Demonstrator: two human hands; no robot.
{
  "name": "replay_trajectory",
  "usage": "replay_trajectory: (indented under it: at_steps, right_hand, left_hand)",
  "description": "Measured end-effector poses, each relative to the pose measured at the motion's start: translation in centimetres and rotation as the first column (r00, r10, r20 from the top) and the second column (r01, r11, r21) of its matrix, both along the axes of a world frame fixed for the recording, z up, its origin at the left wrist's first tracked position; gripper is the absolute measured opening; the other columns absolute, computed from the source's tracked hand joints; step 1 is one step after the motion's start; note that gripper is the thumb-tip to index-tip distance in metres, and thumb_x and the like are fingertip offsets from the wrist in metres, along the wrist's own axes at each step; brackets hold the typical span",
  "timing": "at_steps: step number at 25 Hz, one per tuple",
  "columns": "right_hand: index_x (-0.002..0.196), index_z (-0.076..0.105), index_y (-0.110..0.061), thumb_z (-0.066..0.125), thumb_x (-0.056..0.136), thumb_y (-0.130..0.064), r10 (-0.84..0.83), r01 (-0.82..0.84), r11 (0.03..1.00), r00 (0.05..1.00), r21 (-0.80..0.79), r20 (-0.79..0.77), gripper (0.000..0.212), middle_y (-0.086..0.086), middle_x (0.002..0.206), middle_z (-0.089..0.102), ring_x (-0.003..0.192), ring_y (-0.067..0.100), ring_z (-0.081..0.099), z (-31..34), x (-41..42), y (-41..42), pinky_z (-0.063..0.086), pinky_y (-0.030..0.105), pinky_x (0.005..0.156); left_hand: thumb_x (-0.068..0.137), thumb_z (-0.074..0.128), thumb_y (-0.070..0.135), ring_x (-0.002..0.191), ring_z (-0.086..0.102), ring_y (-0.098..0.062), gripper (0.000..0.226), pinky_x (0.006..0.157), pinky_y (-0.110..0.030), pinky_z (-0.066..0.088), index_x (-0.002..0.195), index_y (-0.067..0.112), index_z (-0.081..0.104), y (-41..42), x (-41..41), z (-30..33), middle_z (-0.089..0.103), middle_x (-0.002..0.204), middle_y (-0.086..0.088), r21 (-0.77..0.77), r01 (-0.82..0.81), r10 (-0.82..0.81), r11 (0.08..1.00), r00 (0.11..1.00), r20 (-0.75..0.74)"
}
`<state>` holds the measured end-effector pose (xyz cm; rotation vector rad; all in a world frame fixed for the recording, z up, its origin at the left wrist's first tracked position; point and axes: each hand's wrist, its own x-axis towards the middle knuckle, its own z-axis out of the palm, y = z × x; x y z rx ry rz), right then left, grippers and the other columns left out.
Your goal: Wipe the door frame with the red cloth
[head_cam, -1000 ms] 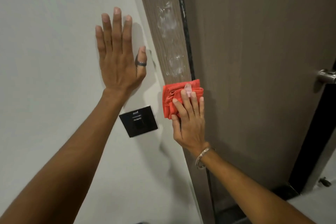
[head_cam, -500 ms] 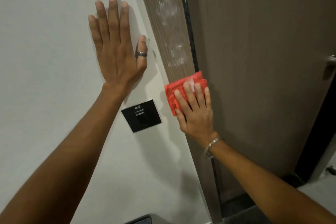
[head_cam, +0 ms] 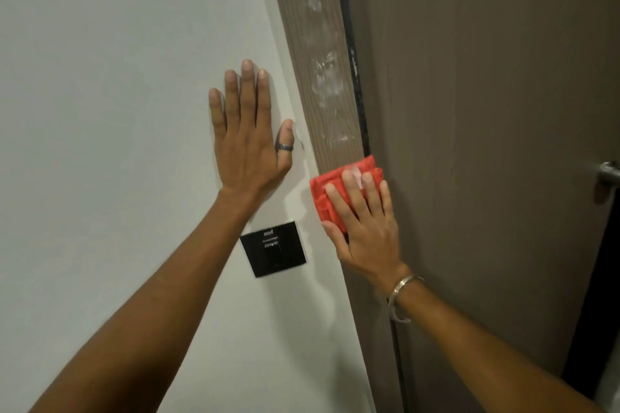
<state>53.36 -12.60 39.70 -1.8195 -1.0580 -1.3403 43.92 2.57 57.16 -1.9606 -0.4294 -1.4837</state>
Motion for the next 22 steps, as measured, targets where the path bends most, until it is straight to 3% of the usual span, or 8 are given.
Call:
replay_trajectory:
  at_steps: [4, 6, 9, 11, 17, 22]
  right_hand:
    - [0.161, 0.03, -0.024, 0.042, 0.105, -0.053, 0.034, -0.023, 0.984, 0.998, 0.178, -0.059, 0.064, 0.008, 0.171, 0.024, 0.16, 0.038, 0.018, 8.9, 1.5, 2.0, 0.005, 0.052, 0.133]
    - [0.163, 0.026, -0.025, 0.041, 0.105, -0.053, 0.015, -0.009, 0.983, 0.999, 0.183, -0.031, 0.066, 0.008, 0.173, 0.02, 0.161, 0.037, 0.016, 11.0, 1.3, 2.6, 0.009, 0.055, 0.132]
    - [0.163, 0.022, -0.024, 0.046, 0.104, -0.05, -0.005, 0.008, 0.997, 0.999, 0.083, -0.032, 0.069, 0.008, 0.172, 0.018, 0.161, 0.038, 0.015, 5.3, -0.1, 1.1, 0.02, 0.061, 0.129]
    - [0.161, 0.026, -0.024, 0.048, 0.102, -0.051, 0.001, 0.0, 1.0, 0.999, 0.028, -0.041, 0.068, 0.007, 0.171, 0.021, 0.16, 0.034, 0.015, 3.0, -0.5, 0.0, 0.025, 0.062, 0.126]
    - [0.164, 0.025, -0.028, 0.043, 0.105, -0.054, 0.033, -0.039, 0.99, 0.998, 0.134, 0.051, 0.067, 0.006, 0.174, 0.018, 0.163, 0.031, 0.01, 13.7, 2.3, 2.2, 0.007, 0.055, 0.133]
    - [0.165, 0.017, -0.031, 0.047, 0.102, -0.054, 0.006, -0.005, 0.999, 1.0, 0.048, -0.025, 0.073, 0.002, 0.176, 0.007, 0.164, 0.031, 0.006, 3.4, 0.0, 0.6, 0.008, 0.054, 0.133]
  left_hand:
    - [0.106, 0.033, 0.052, 0.161, 0.013, -0.037, 0.077, 0.131, -0.05, 0.001, 0.166, 0.008, 0.012, 0.1, 0.5, -0.3, 0.014, 0.174, -0.017, -0.012, -0.015, 0.015, 1.0, 1.0, -0.017]
    - [0.106, 0.03, 0.055, 0.163, 0.009, -0.035, 0.078, 0.131, -0.05, 0.0, 0.167, 0.01, 0.009, 0.1, 0.4, -0.3, 0.012, 0.175, -0.016, -0.027, -0.021, 0.021, 0.999, 1.0, -0.02]
    - [0.107, 0.03, 0.052, 0.162, 0.0, -0.03, 0.076, 0.131, -0.049, -0.002, 0.167, 0.01, 0.01, -0.1, 0.1, -0.3, 0.012, 0.175, -0.016, -0.044, -0.022, 0.02, 0.999, 0.999, -0.041]
    - [0.107, 0.031, 0.052, 0.163, 0.005, -0.034, 0.076, 0.131, -0.051, 0.001, 0.167, 0.01, 0.01, -0.4, 0.1, 0.0, 0.012, 0.175, -0.017, -0.053, -0.01, 0.007, 0.999, 0.999, -0.046]
    - [0.104, 0.036, 0.059, 0.163, 0.007, -0.036, 0.082, 0.131, -0.051, -0.003, 0.168, 0.014, 0.013, 0.2, 1.1, 3.9, 0.01, 0.176, -0.014, -0.018, 0.006, -0.007, 1.0, 1.0, -0.002]
    - [0.108, 0.027, 0.051, 0.163, 0.007, -0.036, 0.073, 0.131, -0.053, 0.002, 0.168, 0.015, 0.007, 0.1, 0.9, 3.9, 0.008, 0.176, -0.013, -0.044, 0.014, -0.013, 0.999, 0.999, 0.03]
